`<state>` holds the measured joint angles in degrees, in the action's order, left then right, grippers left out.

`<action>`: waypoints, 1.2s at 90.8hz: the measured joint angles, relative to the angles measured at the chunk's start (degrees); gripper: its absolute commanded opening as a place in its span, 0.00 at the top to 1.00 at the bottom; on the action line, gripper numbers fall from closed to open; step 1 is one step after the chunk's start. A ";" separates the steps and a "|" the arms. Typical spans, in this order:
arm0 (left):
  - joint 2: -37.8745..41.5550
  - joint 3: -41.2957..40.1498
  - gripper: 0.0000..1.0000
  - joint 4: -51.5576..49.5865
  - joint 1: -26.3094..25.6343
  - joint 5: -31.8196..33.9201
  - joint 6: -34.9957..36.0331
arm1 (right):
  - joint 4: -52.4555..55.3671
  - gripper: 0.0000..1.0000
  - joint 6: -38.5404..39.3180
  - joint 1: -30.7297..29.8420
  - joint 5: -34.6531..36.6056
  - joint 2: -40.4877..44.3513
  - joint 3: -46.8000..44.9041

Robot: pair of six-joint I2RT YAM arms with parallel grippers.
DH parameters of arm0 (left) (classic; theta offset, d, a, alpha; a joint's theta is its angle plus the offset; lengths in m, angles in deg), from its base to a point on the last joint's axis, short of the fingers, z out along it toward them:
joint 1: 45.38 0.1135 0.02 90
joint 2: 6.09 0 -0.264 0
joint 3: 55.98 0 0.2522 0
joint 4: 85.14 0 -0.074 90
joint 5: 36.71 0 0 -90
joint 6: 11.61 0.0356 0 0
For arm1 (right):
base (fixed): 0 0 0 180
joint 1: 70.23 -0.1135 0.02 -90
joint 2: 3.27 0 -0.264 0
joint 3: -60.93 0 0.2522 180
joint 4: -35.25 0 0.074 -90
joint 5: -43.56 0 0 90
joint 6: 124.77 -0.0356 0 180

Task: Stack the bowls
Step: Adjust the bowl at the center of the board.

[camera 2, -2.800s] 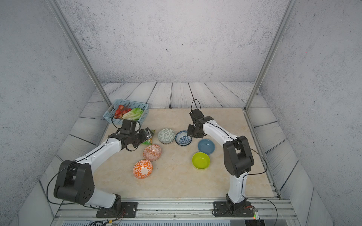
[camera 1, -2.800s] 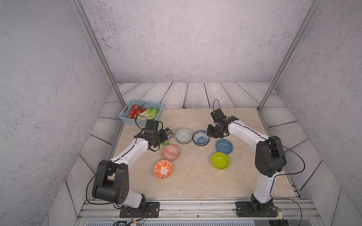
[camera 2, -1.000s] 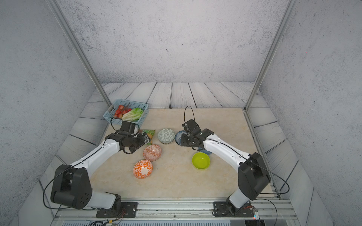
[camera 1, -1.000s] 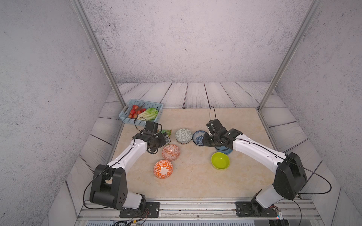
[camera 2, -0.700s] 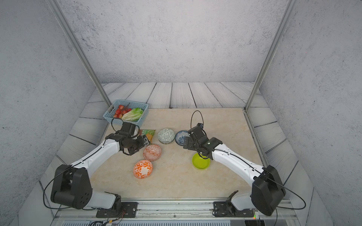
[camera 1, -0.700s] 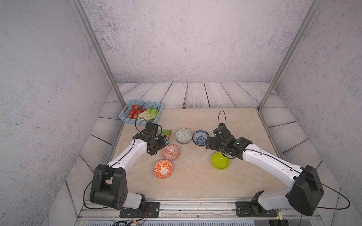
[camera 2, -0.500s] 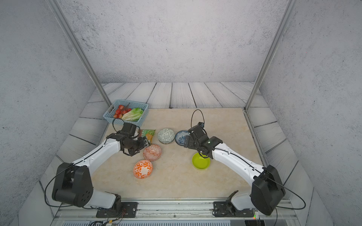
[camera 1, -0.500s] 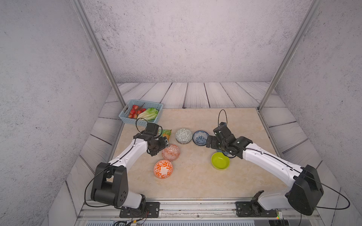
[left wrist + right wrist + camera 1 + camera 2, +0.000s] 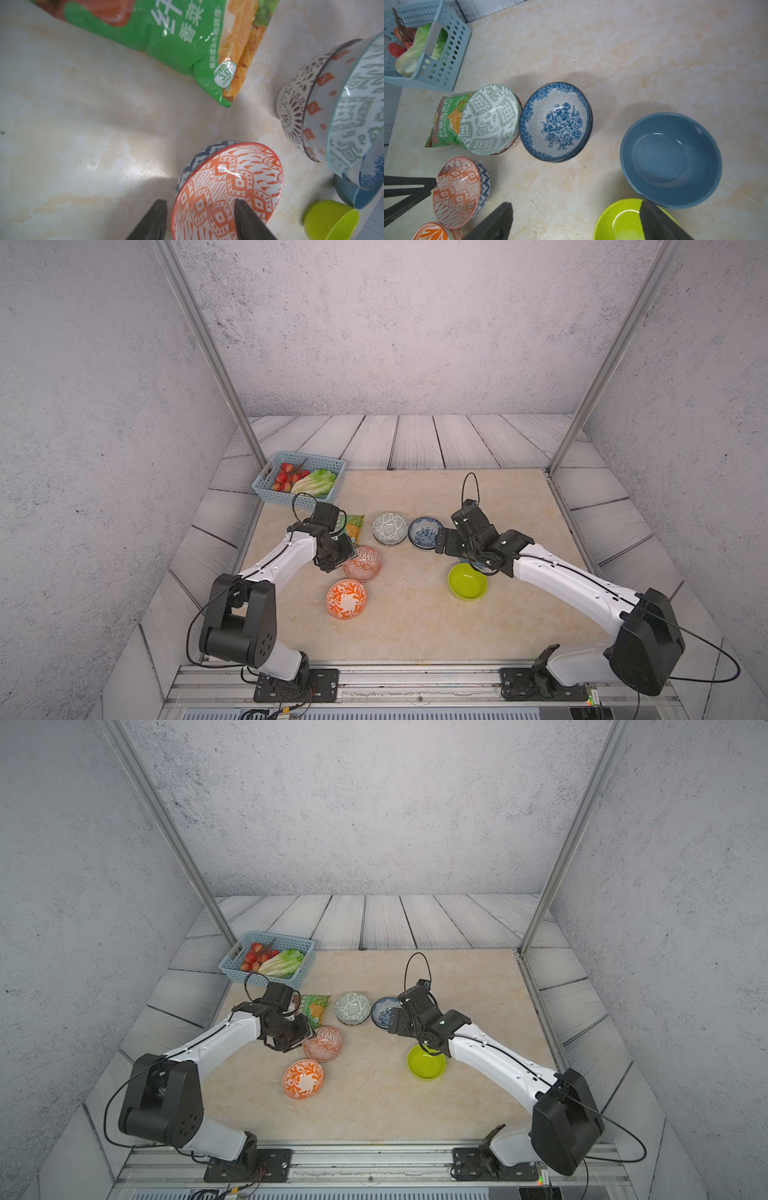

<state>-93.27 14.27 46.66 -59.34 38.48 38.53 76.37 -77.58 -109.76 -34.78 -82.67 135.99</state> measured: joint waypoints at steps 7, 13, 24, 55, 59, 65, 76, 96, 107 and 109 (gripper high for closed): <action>-0.66 0.00 0.47 0.04 -0.07 0.02 -0.02 | -0.07 0.04 0.02 0.00 -0.17 0.00 -0.02; -0.83 0.00 0.47 0.17 -0.11 0.02 -0.04 | -0.17 0.04 0.00 0.00 -0.24 0.00 -0.11; -0.83 -0.07 0.51 0.48 -0.11 0.04 -0.04 | -0.61 0.04 0.00 0.00 -0.55 0.02 -0.90; -0.83 -0.13 0.65 0.35 -0.44 0.46 -0.15 | -0.63 0.05 0.11 -0.04 -0.85 0.00 -1.05; -0.85 -0.20 0.67 0.33 -0.44 0.55 -0.31 | -0.66 0.05 0.20 -0.04 -0.85 0.02 -1.05; -0.98 -0.20 0.69 0.22 -0.48 0.63 -0.31 | -0.66 0.05 0.33 -0.04 -0.96 0.02 -1.05; -1.03 -0.57 0.74 0.17 -0.87 0.70 -0.26 | -0.66 0.05 0.44 -0.04 -1.01 0.02 -1.05; -1.01 -0.90 0.89 0.09 -2.12 0.63 0.07 | -0.74 0.05 0.66 -0.04 -1.03 0.02 -1.07; -1.07 -0.85 0.96 -0.11 -2.78 0.31 0.48 | -1.05 0.06 0.83 -0.04 -1.03 0.02 -1.16; -1.16 -0.83 0.97 -0.07 -2.93 0.26 0.81 | -1.05 0.06 0.85 -0.04 -1.03 0.02 -1.16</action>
<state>-94.42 13.44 46.60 -62.27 38.74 39.34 75.32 -76.73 -109.81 -35.81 -82.64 134.83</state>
